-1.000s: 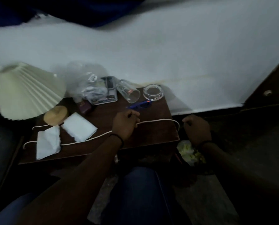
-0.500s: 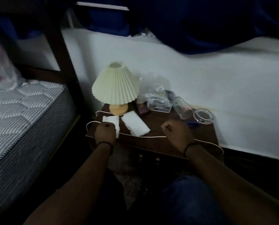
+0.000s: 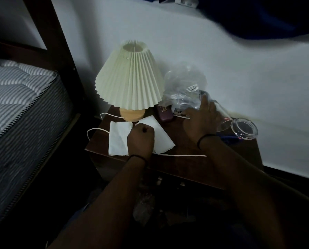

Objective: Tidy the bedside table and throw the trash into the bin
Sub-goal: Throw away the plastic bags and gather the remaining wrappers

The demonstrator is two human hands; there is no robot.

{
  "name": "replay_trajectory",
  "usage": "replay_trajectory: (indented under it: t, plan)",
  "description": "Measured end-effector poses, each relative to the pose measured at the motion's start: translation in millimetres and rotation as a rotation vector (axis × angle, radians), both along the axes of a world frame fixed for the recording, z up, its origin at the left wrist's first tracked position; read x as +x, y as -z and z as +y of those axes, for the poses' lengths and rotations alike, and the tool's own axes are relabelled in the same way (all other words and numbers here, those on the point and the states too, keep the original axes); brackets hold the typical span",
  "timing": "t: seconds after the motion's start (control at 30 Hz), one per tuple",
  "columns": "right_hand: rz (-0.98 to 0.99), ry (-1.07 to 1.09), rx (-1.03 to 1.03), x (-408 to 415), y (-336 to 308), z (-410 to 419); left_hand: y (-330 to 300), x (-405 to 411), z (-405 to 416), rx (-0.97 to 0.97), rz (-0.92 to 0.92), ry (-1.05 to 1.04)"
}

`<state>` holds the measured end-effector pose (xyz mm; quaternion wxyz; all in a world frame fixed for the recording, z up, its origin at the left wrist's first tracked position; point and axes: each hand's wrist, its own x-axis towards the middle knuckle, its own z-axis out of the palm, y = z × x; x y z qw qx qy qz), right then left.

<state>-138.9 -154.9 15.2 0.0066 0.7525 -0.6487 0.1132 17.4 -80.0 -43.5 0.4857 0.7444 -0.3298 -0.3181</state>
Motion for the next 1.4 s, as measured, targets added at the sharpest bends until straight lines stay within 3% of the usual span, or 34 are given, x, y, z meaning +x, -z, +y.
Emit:
replay_trajectory:
  t: [0.23, 0.47, 0.6, 0.67, 0.8, 0.87, 0.97, 1.17, 1.3, 1.4]
  plan:
    - [0.131, -0.075, 0.084, 0, 5, -27, 5, 1, -2, 0.006, 0.005, 0.013]
    - [0.003, -0.032, -0.081, -25, -9, 4, -4, -6, 8, -0.011, -0.035, 0.073]
    - [-0.117, 0.052, -0.279, -47, -22, 44, -14, -17, 22, -0.048, -0.105, 0.133]
    - [-0.173, 0.065, -0.42, -60, -26, 70, -22, -26, 32, -0.129, -0.149, 0.135]
    - [-0.272, 0.028, -0.536, -76, -27, 114, -45, -46, 51, -0.483, -0.183, 0.167]
    - [-0.38, -0.066, -0.515, -78, -26, 123, -54, -52, 56, -0.55, -0.122, 0.265]
    - [-0.662, -0.208, -0.373, -72, -32, 133, -72, -64, 67, -0.461, 0.14, 0.472]
    - [-1.195, -0.064, -0.125, -45, -35, 130, -54, -62, 61, -0.324, 0.57, 0.565]
    - [-1.329, -0.037, -0.023, -34, -22, 116, -45, -62, 56, -0.32, 0.6, 0.582]
    - [-1.323, 0.016, 0.011, -27, -12, 109, -38, -60, 46, -0.324, 0.522, 0.524]
